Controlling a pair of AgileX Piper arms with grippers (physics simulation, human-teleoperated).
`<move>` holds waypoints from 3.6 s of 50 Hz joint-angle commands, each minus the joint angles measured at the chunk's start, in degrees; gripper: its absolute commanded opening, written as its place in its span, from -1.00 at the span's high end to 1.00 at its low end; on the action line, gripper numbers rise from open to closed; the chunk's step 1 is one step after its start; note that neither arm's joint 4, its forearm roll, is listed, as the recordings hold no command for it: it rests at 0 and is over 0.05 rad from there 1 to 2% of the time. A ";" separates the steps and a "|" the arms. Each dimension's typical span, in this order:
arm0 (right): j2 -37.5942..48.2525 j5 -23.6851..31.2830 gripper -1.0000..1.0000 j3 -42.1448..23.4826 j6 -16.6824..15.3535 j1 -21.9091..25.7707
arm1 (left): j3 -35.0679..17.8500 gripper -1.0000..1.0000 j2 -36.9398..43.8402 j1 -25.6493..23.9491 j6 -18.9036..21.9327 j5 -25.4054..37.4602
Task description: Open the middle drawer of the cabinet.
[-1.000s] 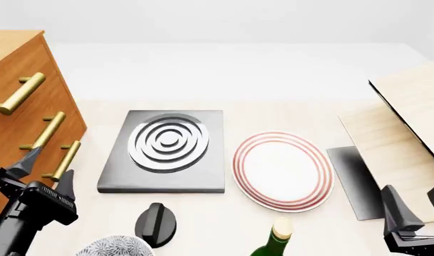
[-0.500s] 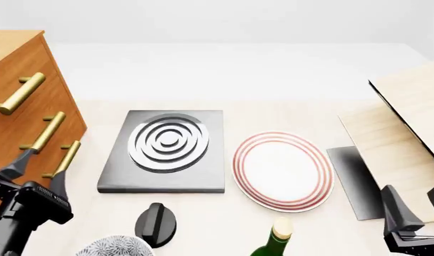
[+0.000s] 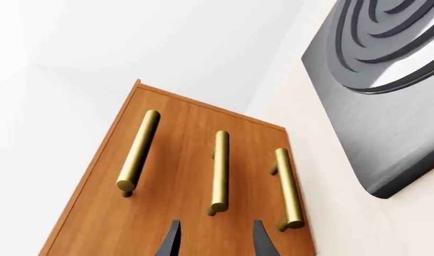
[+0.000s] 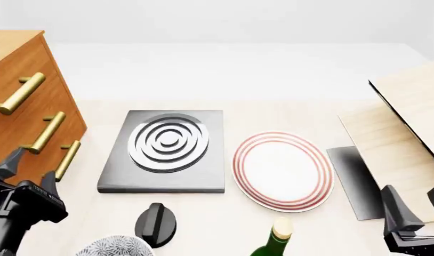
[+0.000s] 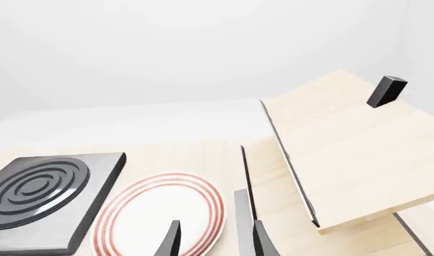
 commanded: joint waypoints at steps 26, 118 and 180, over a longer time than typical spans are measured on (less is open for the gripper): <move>-0.02 0.01 -1.00 0.00 0.01 0.00 | -10.01 -1.00 9.90 2.31 3.90 -0.01; 0.01 0.00 -1.00 0.00 0.02 0.00 | -26.96 1.00 28.28 -13.80 21.72 -0.01; 0.01 -0.01 -1.00 0.00 -0.01 0.01 | 0.37 -1.00 -4.64 -21.91 14.97 -0.01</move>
